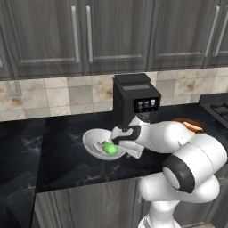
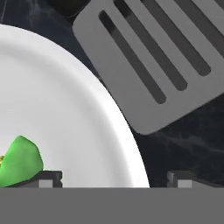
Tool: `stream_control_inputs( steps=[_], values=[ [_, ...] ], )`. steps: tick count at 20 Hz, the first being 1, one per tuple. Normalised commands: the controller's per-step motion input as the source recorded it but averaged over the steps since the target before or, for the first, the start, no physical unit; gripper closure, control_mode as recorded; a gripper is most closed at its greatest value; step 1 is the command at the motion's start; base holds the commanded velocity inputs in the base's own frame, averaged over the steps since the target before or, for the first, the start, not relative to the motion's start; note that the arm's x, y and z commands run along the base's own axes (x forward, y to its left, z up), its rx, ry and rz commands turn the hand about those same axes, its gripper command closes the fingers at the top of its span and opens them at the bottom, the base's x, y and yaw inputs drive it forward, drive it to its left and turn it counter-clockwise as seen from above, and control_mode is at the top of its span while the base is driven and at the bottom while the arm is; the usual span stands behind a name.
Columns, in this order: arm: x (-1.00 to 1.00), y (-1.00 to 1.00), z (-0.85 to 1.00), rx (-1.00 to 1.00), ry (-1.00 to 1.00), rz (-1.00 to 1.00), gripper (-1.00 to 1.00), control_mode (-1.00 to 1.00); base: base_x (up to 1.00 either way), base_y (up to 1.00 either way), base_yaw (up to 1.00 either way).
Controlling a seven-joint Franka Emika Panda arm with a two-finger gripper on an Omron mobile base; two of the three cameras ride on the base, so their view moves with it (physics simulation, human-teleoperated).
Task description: Place the bowl containing the garlic and corn in the microwave. Close the microwave door and press the start button to microwave the meal.
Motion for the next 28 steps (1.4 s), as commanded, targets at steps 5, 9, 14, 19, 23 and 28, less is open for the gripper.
stream_control_inputs(
  steps=[5,9,14,19,23,28],
  values=[
    [0.09,0.08,-0.08,0.0,0.0,0.0,1.0,-1.0,0.0,0.0,0.0],
    [0.0,0.0,0.0,0.0,0.0,0.0,1.0,-1.0,0.0,0.0,0.0],
    [-0.13,0.0,0.65,0.0,0.0,0.0,1.0,-1.0,0.0,0.0,0.0],
    [-0.24,0.0,0.6,0.0,-0.21,0.0,1.0,-1.0,0.0,0.0,0.0],
    [-0.44,-0.09,0.41,0.05,-0.44,0.01,1.0,-1.0,0.0,0.0,0.0],
    [-0.72,-0.25,0.74,0.13,-0.38,0.06,1.0,-1.0,0.0,0.0,0.0]
  ],
)
